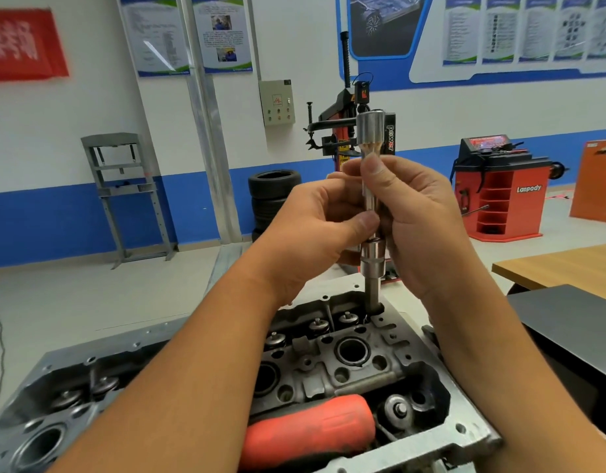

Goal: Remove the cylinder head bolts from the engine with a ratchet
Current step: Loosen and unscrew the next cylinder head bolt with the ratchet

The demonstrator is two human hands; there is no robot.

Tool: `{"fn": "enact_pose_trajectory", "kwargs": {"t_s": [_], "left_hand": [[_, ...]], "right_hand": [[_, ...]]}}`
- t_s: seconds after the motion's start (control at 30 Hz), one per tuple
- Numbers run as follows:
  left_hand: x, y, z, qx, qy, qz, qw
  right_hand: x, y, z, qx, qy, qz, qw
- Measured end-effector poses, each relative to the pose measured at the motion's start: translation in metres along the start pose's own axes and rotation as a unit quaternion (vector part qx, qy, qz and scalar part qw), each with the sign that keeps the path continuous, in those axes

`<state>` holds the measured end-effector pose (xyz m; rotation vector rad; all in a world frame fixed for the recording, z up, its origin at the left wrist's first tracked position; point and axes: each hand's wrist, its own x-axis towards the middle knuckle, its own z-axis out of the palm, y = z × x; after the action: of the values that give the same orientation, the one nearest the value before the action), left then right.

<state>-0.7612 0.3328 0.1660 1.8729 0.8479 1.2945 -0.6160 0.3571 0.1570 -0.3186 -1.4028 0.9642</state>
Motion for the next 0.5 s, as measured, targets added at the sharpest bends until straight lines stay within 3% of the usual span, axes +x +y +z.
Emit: {"fn": "enact_pose_trajectory", "kwargs": {"t_s": [0.17, 0.37, 0.5], "left_hand": [[-0.0008, 0.0001, -0.0006, 0.006, 0.045, -0.005, 0.999], [-0.0012, -0.0029, 0.0010, -0.005, -0.043, -0.037, 0.998], [-0.0012, -0.0027, 0.0010, -0.009, -0.053, -0.046, 0.998]], "right_hand": [[0.0010, 0.0019, -0.0032, -0.047, 0.054, -0.041, 0.997], [0.0009, 0.0033, -0.0036, -0.086, 0.017, -0.049, 0.995], [0.0013, 0.0005, -0.0046, -0.037, -0.024, -0.005, 0.999]]}}
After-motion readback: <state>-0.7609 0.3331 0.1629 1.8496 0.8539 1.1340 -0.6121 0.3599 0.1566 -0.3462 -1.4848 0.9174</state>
